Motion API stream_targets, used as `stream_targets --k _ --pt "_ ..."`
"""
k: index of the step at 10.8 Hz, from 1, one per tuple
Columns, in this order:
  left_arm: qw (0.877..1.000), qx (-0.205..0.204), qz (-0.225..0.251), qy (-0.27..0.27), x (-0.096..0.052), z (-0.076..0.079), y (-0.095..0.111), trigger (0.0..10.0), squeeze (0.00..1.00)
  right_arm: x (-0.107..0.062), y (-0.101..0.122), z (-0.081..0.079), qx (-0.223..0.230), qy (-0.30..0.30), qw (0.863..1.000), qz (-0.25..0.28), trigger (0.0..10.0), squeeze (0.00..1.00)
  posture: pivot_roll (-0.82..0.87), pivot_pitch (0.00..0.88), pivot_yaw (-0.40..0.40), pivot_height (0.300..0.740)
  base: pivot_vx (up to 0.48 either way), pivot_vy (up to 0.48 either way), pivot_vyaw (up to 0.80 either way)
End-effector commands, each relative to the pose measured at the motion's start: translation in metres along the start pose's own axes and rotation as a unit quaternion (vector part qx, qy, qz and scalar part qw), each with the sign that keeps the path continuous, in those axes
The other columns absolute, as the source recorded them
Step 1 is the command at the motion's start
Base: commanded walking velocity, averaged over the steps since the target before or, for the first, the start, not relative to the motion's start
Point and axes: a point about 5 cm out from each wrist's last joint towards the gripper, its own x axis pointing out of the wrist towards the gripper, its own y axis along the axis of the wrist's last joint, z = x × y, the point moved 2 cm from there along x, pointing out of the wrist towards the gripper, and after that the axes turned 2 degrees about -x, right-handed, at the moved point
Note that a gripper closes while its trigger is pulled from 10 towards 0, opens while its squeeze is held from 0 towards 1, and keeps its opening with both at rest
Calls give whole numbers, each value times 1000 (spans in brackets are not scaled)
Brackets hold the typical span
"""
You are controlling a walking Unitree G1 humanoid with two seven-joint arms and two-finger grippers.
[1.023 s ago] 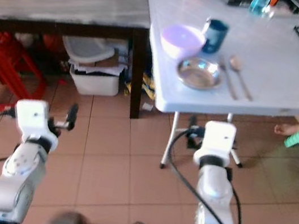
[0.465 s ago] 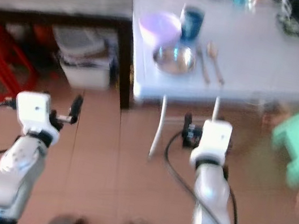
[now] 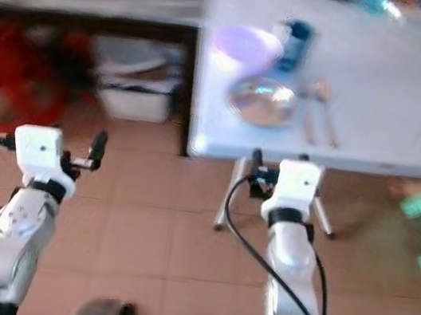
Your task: Setting the table
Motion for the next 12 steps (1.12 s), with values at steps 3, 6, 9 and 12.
stream_targets --k 3,6,9,12 --pt "999 -8 -11 32 0 -2 -3 10000 0 -2 2 4 0 1 1000 8 10000 0 -43 139 -8 740 104 0 658" --pt "999 -6 -8 35 -1 -2 -1 10000 0 -4 8 -3 -12 24 999 25 10000 0 -42 136 -9 740 0 0 196" --pt "1000 -10 -10 23 -4 -1 -1 10000 0 -5 8 -2 -7 21 999 25 10000 0 -42 145 -12 740 0 0 221" --pt "1000 -10 -10 18 -5 1 -1 10000 0 -6 8 -4 -6 27 999 24 10000 0 -41 148 -16 740 0 -90 0"
